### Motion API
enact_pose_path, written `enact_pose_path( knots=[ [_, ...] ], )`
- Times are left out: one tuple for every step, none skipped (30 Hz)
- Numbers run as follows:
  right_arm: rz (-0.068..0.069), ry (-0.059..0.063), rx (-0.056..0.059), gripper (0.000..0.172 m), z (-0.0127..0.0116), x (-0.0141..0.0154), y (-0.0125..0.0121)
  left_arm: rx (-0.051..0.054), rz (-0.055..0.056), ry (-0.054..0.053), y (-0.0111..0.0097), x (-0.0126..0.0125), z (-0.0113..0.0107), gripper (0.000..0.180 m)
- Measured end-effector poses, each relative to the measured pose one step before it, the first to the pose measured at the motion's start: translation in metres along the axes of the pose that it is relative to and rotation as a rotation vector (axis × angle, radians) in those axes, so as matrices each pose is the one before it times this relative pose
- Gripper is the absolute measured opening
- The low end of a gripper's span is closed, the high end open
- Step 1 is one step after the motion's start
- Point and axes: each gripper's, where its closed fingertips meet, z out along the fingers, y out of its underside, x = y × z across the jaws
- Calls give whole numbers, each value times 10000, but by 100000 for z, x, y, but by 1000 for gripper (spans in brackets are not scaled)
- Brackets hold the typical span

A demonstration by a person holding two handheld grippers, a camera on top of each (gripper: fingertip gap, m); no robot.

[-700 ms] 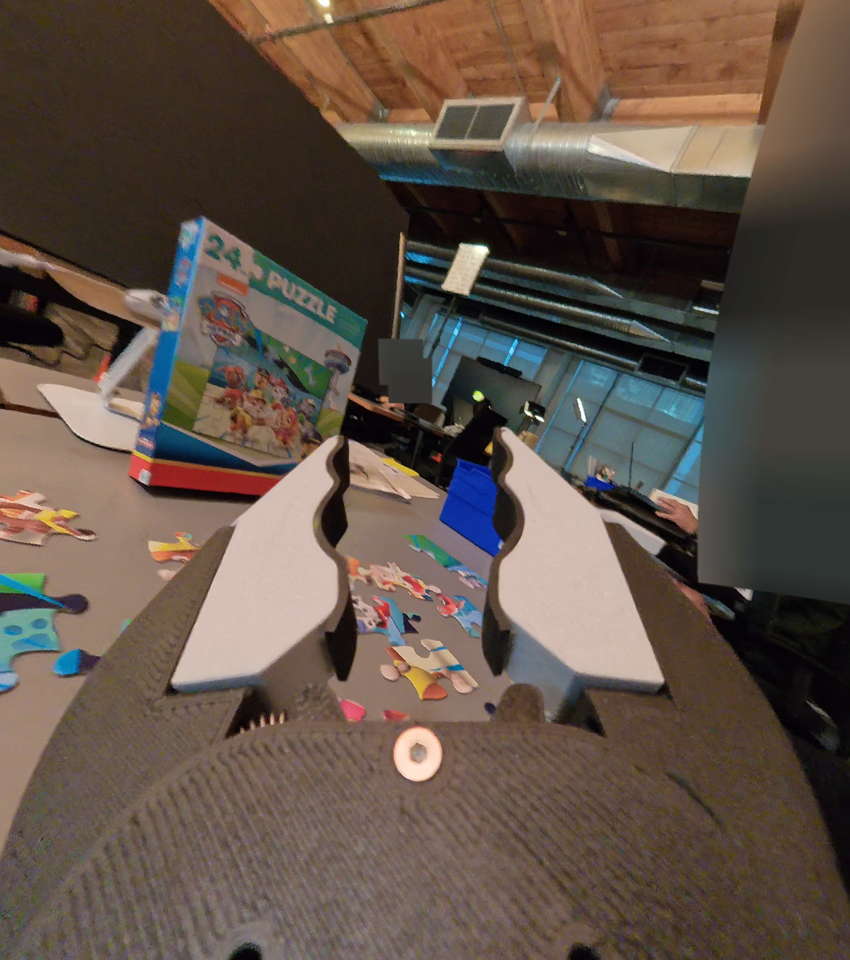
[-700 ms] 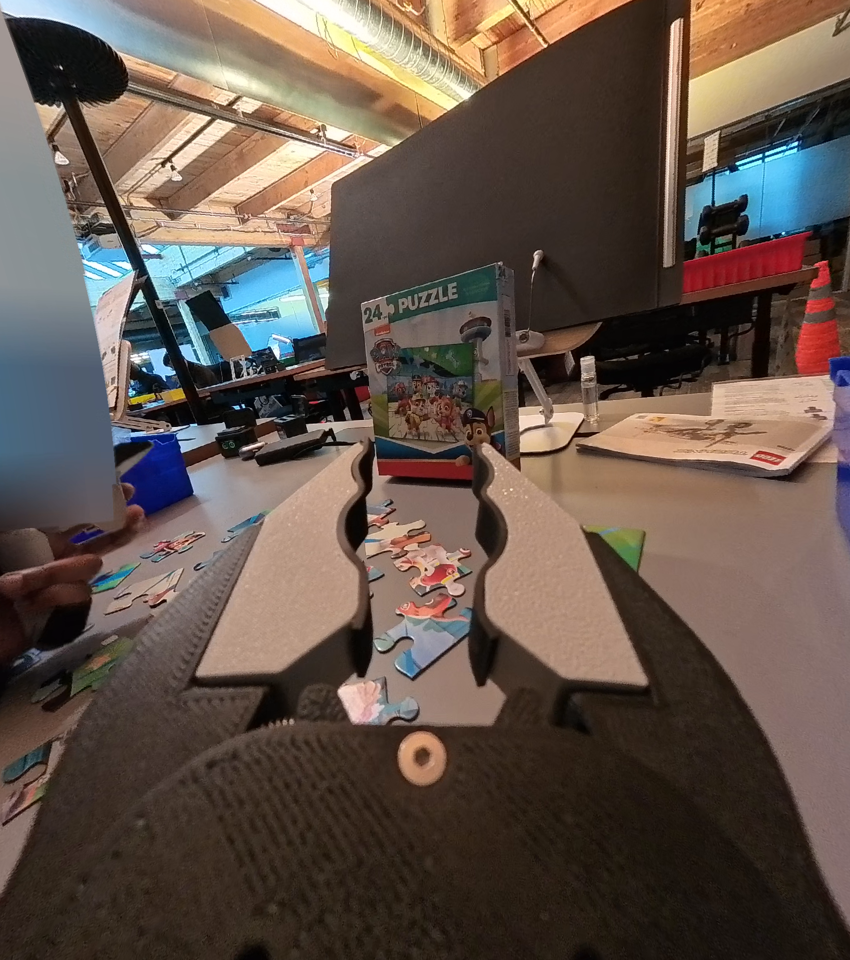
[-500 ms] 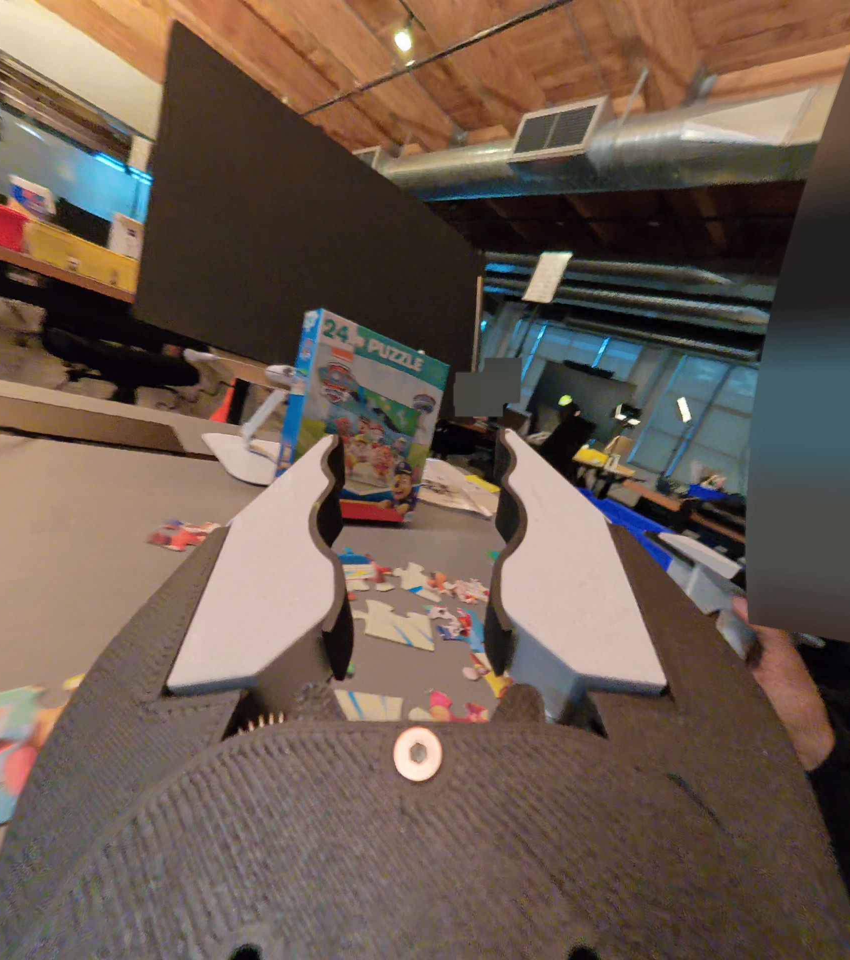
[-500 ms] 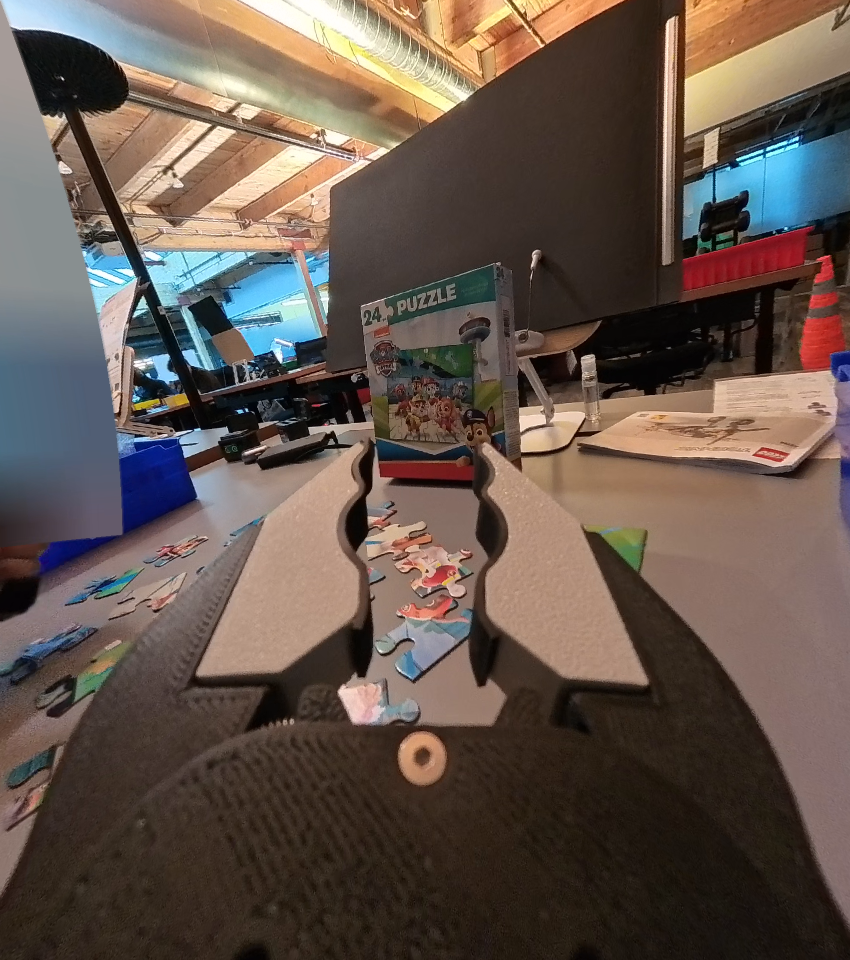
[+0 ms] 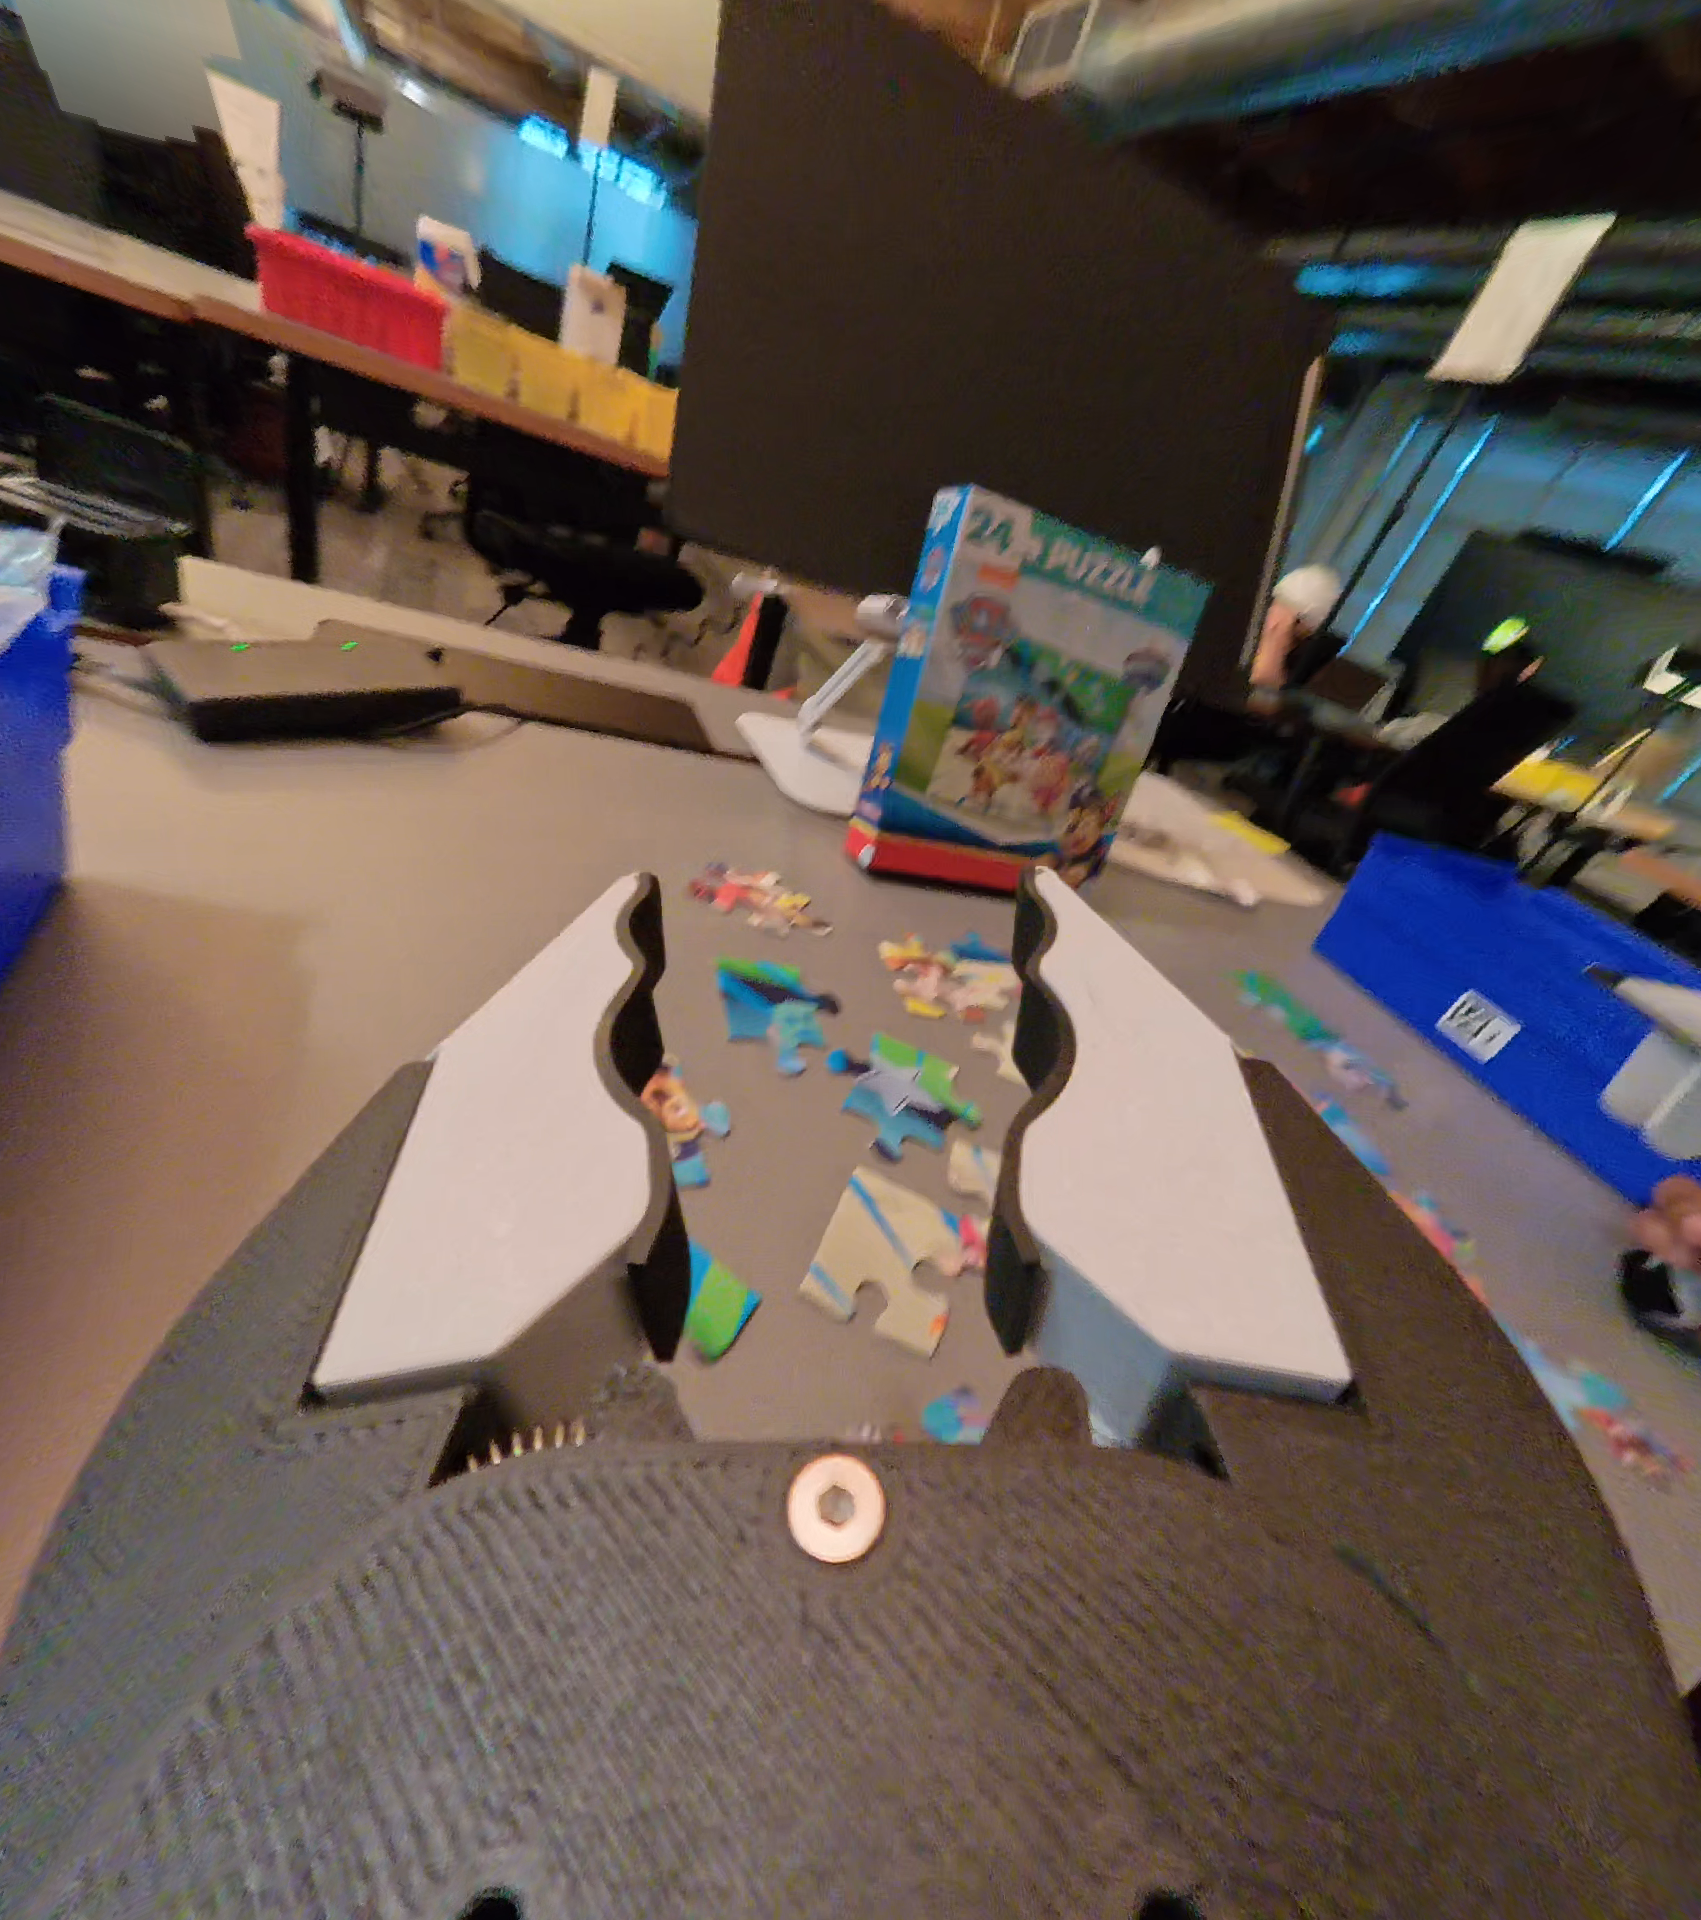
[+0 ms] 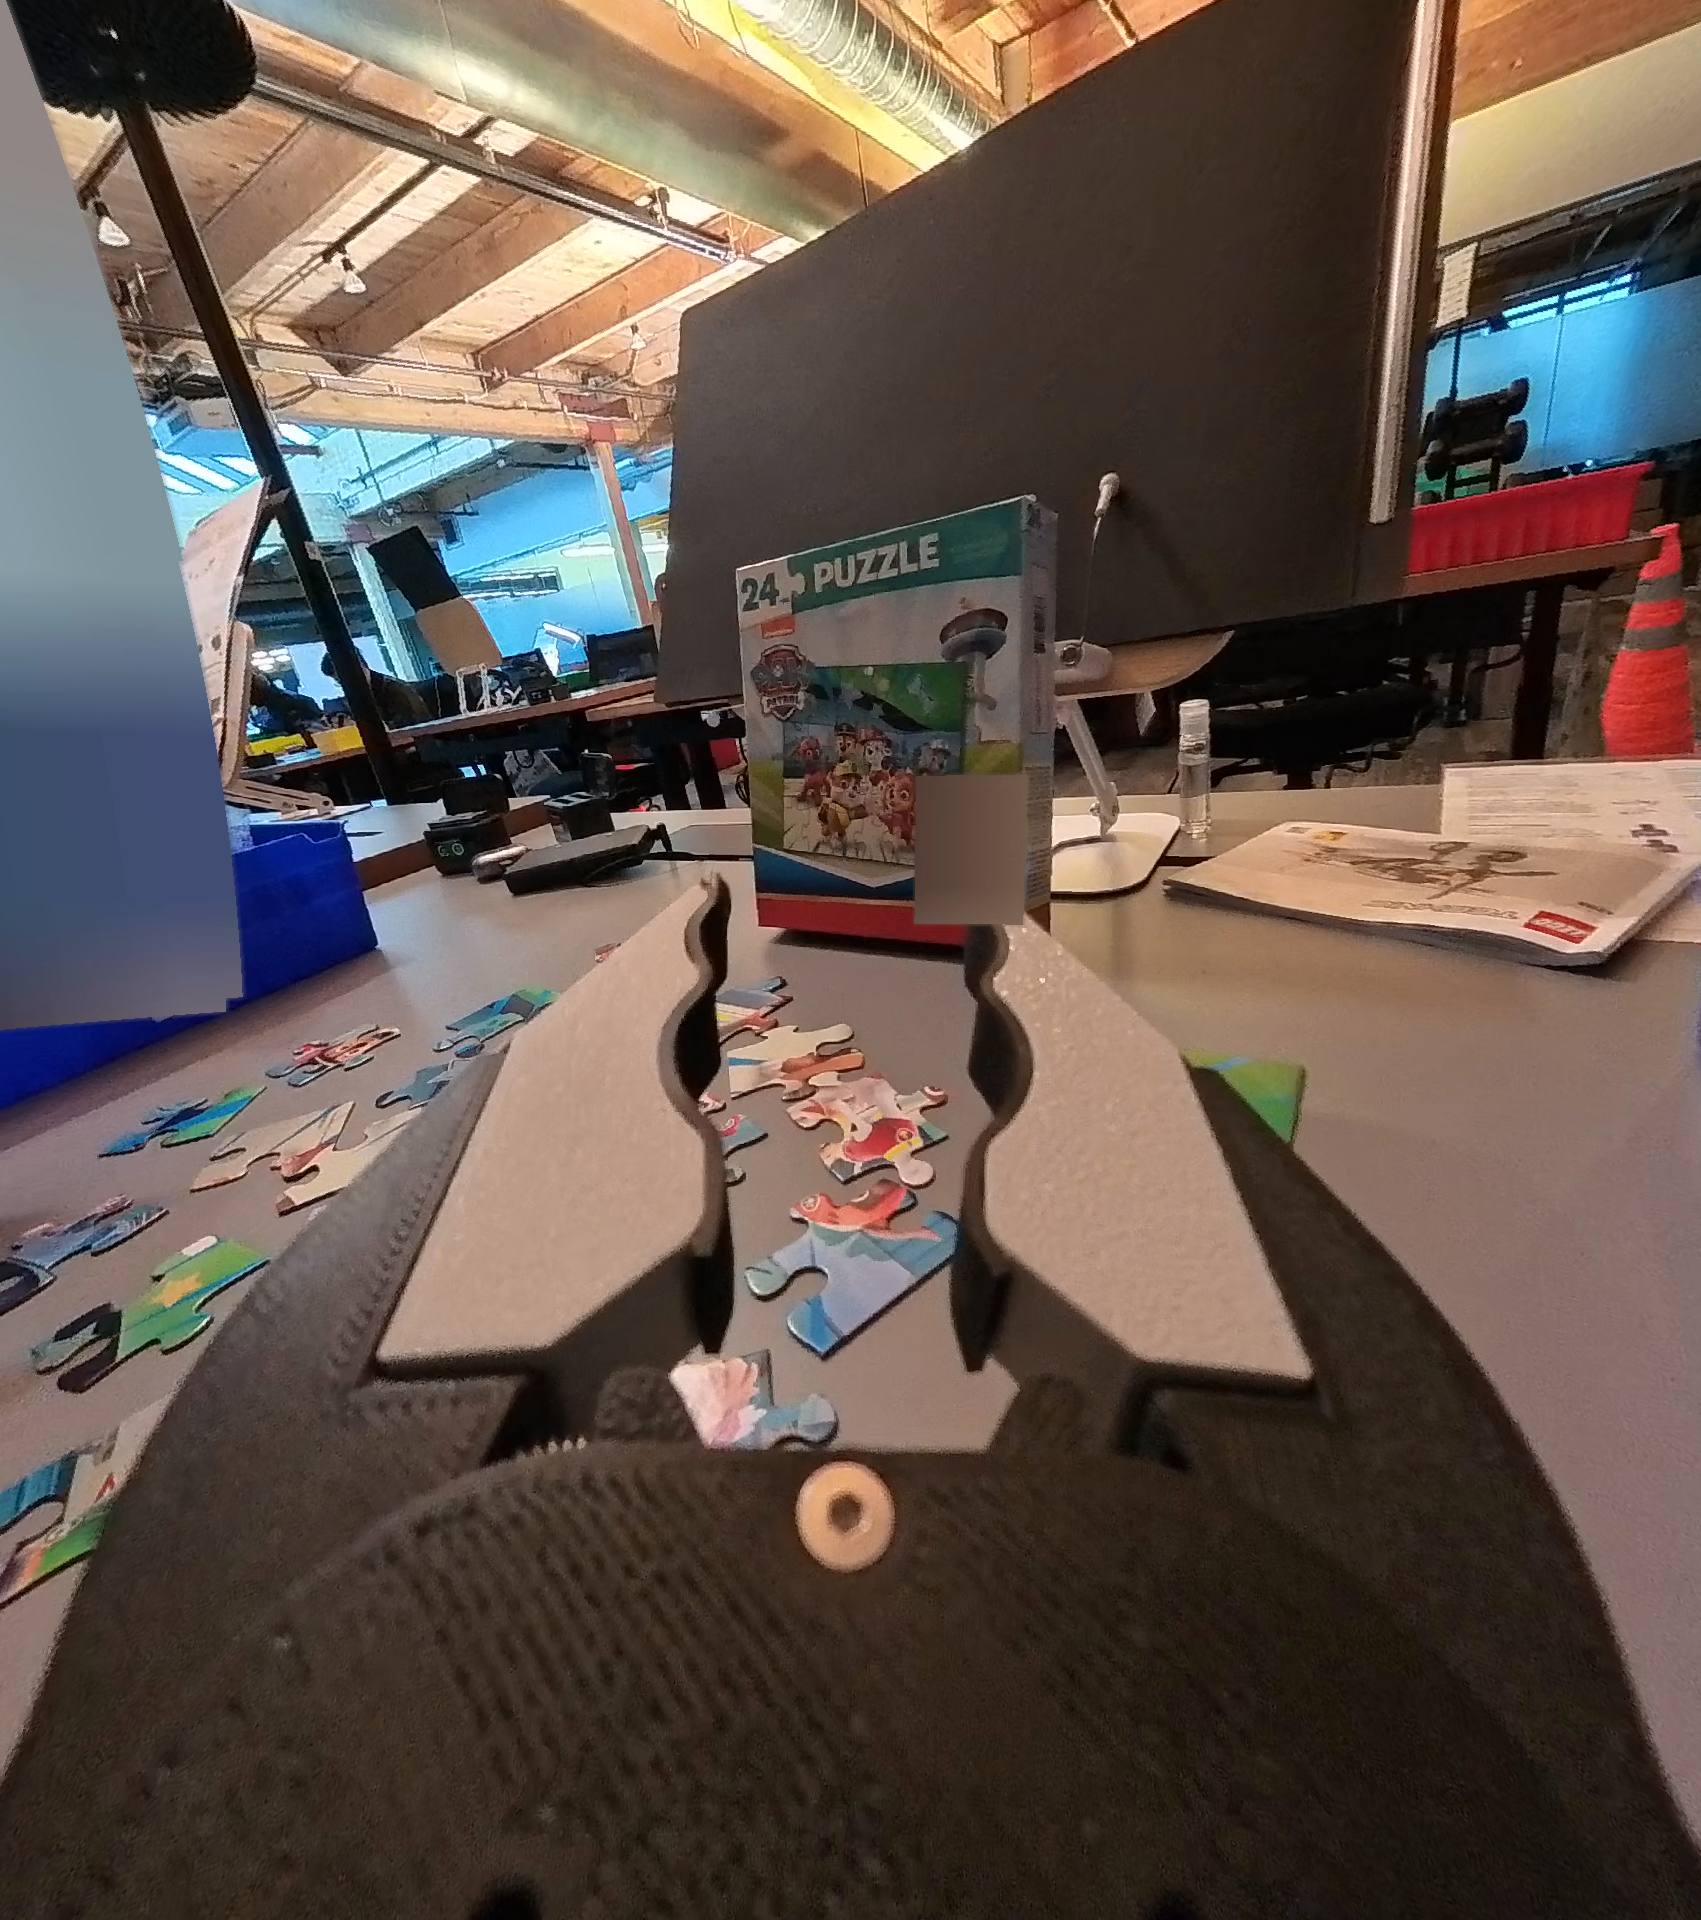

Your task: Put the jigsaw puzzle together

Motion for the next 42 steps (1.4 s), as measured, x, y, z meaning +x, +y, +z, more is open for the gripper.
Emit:
enact_pose_path(
  knots=[
    [2, -13, -14, 44, 23, -24, 37, -422, 167, -216, 439, -309, -335, 68],
    [4, -1, -7, 44, 4, 0, 11, -522, -26, -16, 575, -111, -290, 71],
    [9, 0, -1, 44, 7, -1, 11, -610, -190, 213, 698, 112, -260, 76],
    [14, -1, 2, 44, 2, 12, 3, -572, -233, 281, 662, 128, -249, 81],
    [13, -4, -7, 44, 1, -2, 8, -425, -81, 253, 513, 60, -259, 78],
    [3, 3, -6, 44, -6, 3, 17, -280, 99, 38, 399, -210, -256, 71],
    [-8, 12, -4, 44, -3, 22, 5, -151, 186, -287, 311, -615, -219, 70],
    [-22, 18, -4, 44, -12, 13, -2, -40, 207, -460, 201, -760, -155, 74],
    [-28, 24, -5, 44, -2, 23, 14, 21, 182, -336, 170, -474, -60, 75],
    [-27, 15, -13, 44, 7, 2, 17, -9, 121, -105, 263, -57, 62, 74],
    [-31, 13, -16, 44, 18, -4, 24, -78, 39, 57, 375, 217, 188, 74],
    [-36, 19, -18, 44, 19, -1, 30, -95, 7, 142, 414, 343, 277, 75],
    [-35, 11, -20, 44, 15, -4, 30, -54, -16, 200, 381, 407, 332, 75],
    [-31, 6, -17, 44, 20, -22, 28, -30, -62, 186, 367, 353, 367, 75],
    [-28, 4, -18, 44, 16, -17, 27, -15, -93, 133, 315, 222, 399, 75],
    [-22, 5, -15, 44, 27, -17, 24, -19, -74, 38, 312, 70, 394, 74],
    [-15, 1, -17, 44, 8, -11, 31, -92, 16, -28, 391, -18, 350, 73],
    [-6, -4, -16, 44, 4, -14, 36, -179, 70, 66, 466, 145, 285, 73],
    [4, -5, -4, 44, -12, -14, 5, -154, 2, 259, 345, 418, 201, 72],
    [8, -5, 2, 44, -4, -2, 5, -24, -149, 295, 103, 435, 126, 71],
    [7, -3, -4, 44, 7, -5, 6, 88, -193, 185, -72, 252, 100, 70],
    [6, -2, -10, 44, 6, 11, 23, 94, -112, 124, -39, 160, 112, 69],
    [11, -10, -12, 44, 19, -9, 19, -19, -35, 60, 118, 83, 155, 68],
    [10, -11, -10, 44, 16, 0, 23, -128, 21, -28, 249, -21, 182, 68],
    [7, -7, -6, 44, 5, -11, 10, -145, 81, -62, 271, -17, 215, 69],
    [9, -4, -1, 44, 5, 1, 0, -108, 98, -60, 173, 45, 182, 69],
    [12, -4, 0, 44, -9, 5, 5, -70, 58, -14, 76, 156, 179, 69],
    [15, -4, 1, 44, 3, 6, -5, -52, 14, 73, -6, 306, 151, 69],
    [19, -4, 2, 44, 11, 8, 5, -20, -4, 93, -62, 318, 145, 69],
    [19, -8, -3, 44, 9, 1, 1, 16, 9, 5, -110, 168, 146, 69],
    [10, -4, -3, 44, 7, 15, 12, 17, 38, -75, -82, 8, 130, 69],
    [5, 1, -4, 44, 16, 6, 7, -15, 71, -111, -8, -99, 143, 69],
    [5, 0, -5, 44, 20, 18, 7, -50, 92, -147, 64, -194, 137, 69],
    [4, 5, -6, 44, 23, 17, 11, -84, 92, -183, 125, -301, 133, 69],
    [8, 5, -7, 44, 28, 26, 11, -102, 90, -235, 163, -425, 142, 68],
    [9, 2, -5, 44, 29, 21, 8, -112, 101, -297, 168, -549, 147, 68],
    [6, 6, -8, 44, 27, 29, 12, -127, 127, -335, 181, -623, 166, 67],
    [1, 9, -10, 44, 30, 28, 17, -142, 129, -360, 177, -657, 221, 66],
    [-1, 13, -10, 44, 39, 38, 18, -185, 64, -256, 98, -510, 259, 66],
    [1, 5, -11, 44, 30, 19, 9, -122, 155, -227, -40, -421, 300, 66],
    [-3, 7, -8, 44, 22, 23, 13, -135, 195, -281, -107, -465, 320, 66],
    [-5, 10, -5, 44, 15, 25, 8, -201, 225, -243, -125, -356, 347, 66]
  ],
)
